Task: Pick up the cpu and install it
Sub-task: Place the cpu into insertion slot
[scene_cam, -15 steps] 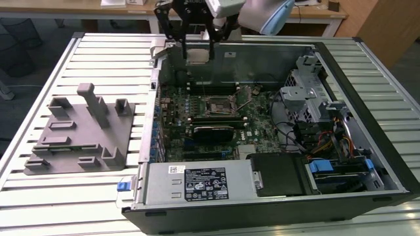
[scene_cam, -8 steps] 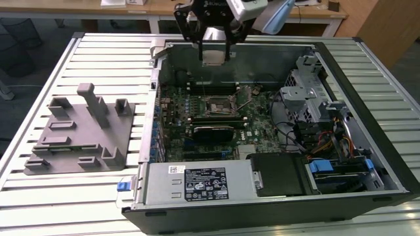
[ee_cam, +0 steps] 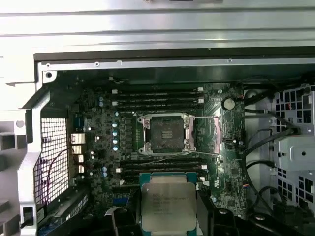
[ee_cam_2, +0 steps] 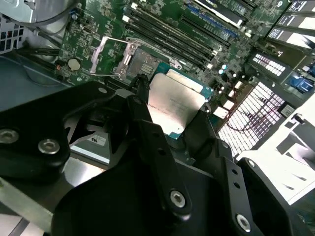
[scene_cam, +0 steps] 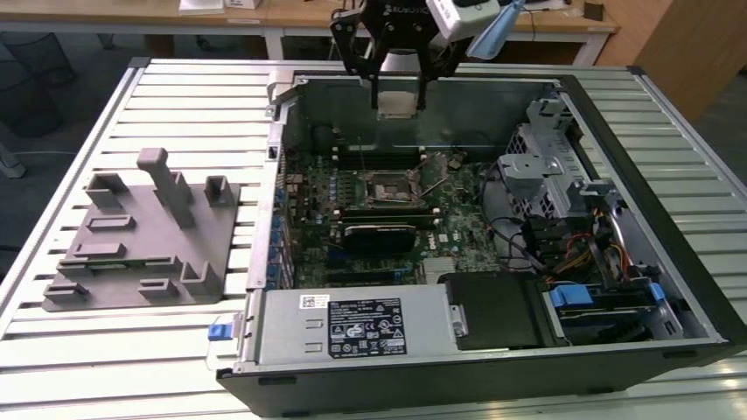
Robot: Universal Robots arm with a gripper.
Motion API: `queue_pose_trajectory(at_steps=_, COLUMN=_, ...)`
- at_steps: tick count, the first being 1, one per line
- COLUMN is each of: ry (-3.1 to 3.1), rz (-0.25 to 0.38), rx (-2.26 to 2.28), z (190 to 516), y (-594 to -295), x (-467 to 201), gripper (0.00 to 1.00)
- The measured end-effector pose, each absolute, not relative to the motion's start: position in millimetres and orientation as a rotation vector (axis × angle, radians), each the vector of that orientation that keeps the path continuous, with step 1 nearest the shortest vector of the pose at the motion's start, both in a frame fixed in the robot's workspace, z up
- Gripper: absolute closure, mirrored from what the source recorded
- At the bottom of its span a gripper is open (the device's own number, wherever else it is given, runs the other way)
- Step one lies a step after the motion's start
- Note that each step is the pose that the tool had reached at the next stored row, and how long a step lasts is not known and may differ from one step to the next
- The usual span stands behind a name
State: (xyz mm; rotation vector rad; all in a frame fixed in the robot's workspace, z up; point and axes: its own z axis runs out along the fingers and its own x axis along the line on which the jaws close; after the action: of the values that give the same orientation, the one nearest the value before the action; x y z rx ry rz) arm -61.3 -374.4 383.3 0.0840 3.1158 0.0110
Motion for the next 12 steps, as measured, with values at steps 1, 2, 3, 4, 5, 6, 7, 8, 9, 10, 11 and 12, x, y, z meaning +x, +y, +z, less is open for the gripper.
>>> queue_pose_trajectory(at_steps=1, ry=3.116, rz=0.011, rx=0.084, z=383.3, y=-374.4, x=-61.3, gripper=0.46)
queue_pose_trajectory(at_steps=2, ry=3.116, rz=0.011, rx=0.084, z=383.3, y=-374.4, x=-61.2, gripper=0.46)
queue_pose_trajectory(at_steps=3, ry=3.116, rz=0.011, rx=0.084, z=383.3, y=-374.4, x=-61.1, gripper=0.46)
queue_pose_trajectory(at_steps=4, ry=3.116, rz=0.011, rx=0.085, z=383.3, y=-374.4, x=-61.1, gripper=0.46)
queue_pose_trajectory(at_steps=5, ry=3.116, rz=0.011, rx=0.090, z=383.3, y=-374.4, x=-61.1, gripper=0.46)
queue_pose_trajectory(at_steps=6, ry=3.115, rz=0.011, rx=0.103, z=383.3, y=-374.4, x=-61.0, gripper=0.46)
queue_pose_trajectory(at_steps=7, ry=3.114, rz=0.011, rx=0.121, z=383.2, y=-374.4, x=-61.0, gripper=0.46)
queue_pose_trajectory(at_steps=8, ry=3.113, rz=0.010, rx=0.143, z=383.2, y=-374.4, x=-61.0, gripper=0.46)
queue_pose_trajectory(at_steps=9, ry=3.112, rz=0.010, rx=0.162, z=383.2, y=-374.4, x=-61.0, gripper=0.46)
queue_pose_trajectory(at_steps=10, ry=3.111, rz=0.010, rx=0.181, z=383.1, y=-374.4, x=-61.0, gripper=0.46)
queue_pose_trajectory(at_steps=11, ry=3.110, rz=0.010, rx=0.201, z=383.0, y=-374.4, x=-61.0, gripper=0.46)
queue_pose_trajectory(at_steps=12, ry=3.109, rz=0.010, rx=0.219, z=382.9, y=-374.4, x=-61.0, gripper=0.46)
